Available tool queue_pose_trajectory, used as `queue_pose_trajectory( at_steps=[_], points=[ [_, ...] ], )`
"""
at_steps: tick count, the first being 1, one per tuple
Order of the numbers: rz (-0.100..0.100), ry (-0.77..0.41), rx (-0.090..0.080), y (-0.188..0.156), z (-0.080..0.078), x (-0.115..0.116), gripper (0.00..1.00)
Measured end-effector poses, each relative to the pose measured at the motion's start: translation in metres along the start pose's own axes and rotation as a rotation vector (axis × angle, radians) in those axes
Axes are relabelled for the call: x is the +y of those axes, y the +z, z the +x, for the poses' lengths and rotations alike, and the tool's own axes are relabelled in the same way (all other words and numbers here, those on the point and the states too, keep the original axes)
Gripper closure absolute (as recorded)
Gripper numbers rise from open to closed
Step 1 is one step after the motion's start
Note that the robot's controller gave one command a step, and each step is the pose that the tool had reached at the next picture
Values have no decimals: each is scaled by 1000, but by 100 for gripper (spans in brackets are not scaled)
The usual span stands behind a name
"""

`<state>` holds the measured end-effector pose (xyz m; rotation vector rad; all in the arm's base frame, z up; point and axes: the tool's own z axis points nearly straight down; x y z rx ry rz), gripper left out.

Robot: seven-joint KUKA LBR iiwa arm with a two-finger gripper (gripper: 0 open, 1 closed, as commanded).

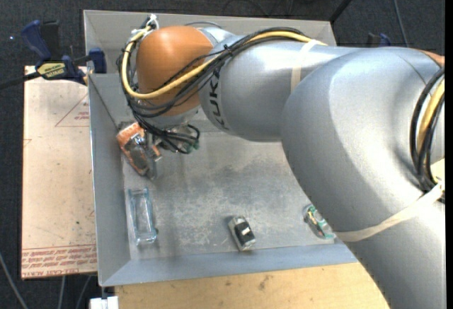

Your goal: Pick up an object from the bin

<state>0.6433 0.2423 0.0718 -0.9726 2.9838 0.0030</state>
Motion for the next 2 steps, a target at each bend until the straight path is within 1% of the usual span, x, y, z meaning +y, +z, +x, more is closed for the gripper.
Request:
queue_pose_trajectory(
  at_steps=[1, 2],
  points=[
    [0, 0, 0, 0, 0, 0, 100],
    [0, -24, -3, -2, 34, -6, 100]
  ],
)
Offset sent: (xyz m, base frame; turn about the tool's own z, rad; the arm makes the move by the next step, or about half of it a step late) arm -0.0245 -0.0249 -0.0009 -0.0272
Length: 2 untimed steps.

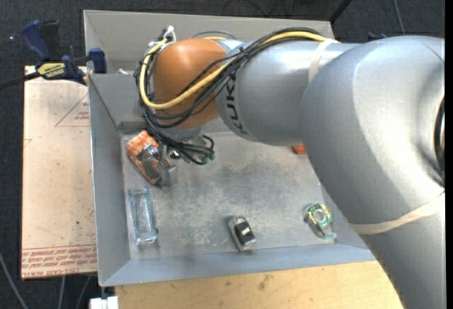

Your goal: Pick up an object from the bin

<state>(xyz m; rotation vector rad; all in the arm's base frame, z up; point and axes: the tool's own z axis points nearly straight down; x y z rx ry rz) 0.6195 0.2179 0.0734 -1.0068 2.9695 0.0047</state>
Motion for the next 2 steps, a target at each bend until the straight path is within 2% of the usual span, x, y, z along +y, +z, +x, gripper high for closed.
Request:
queue_pose_trajectory(
  at_steps=[1, 2],
  points=[
    [0, -15, 2, 1, -23, -8, 100],
    [-3, -19, 11, -50, -14, 8, 100]
  ],
)
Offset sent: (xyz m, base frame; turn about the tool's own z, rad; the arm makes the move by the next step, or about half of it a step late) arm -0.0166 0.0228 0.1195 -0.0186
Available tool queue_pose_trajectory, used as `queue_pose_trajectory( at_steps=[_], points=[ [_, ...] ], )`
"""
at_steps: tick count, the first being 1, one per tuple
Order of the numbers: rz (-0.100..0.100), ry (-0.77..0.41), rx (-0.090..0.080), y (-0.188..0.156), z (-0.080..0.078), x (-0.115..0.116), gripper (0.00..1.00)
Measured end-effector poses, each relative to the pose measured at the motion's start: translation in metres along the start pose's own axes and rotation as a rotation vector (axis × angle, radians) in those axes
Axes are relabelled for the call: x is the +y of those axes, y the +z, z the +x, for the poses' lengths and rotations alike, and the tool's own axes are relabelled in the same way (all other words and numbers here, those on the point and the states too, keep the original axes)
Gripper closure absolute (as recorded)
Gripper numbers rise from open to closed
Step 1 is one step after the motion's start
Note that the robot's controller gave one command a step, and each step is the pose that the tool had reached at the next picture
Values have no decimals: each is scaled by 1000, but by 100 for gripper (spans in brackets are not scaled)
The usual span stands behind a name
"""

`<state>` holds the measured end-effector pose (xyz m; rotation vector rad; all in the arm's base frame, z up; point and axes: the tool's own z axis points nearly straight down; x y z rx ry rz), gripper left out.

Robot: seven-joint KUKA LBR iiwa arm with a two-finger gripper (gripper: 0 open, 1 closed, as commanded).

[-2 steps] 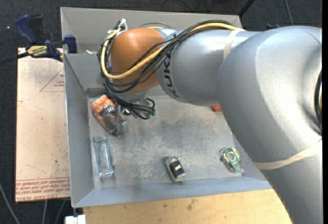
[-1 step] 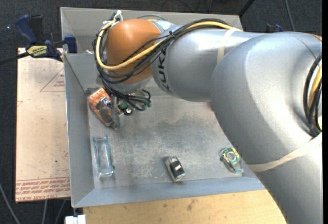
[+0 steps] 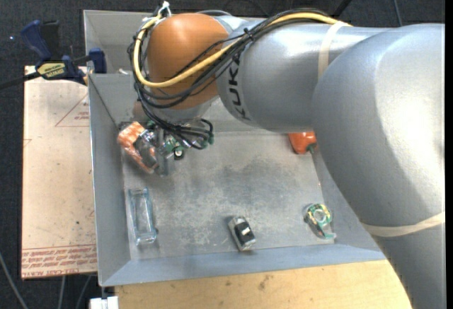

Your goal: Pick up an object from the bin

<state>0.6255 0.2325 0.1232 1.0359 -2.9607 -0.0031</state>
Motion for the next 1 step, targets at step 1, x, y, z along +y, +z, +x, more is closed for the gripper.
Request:
queue_pose_trajectory(
  at_steps=[1],
  points=[
    [2, -1, -5, -22, 5, 8, 100]
  ],
)
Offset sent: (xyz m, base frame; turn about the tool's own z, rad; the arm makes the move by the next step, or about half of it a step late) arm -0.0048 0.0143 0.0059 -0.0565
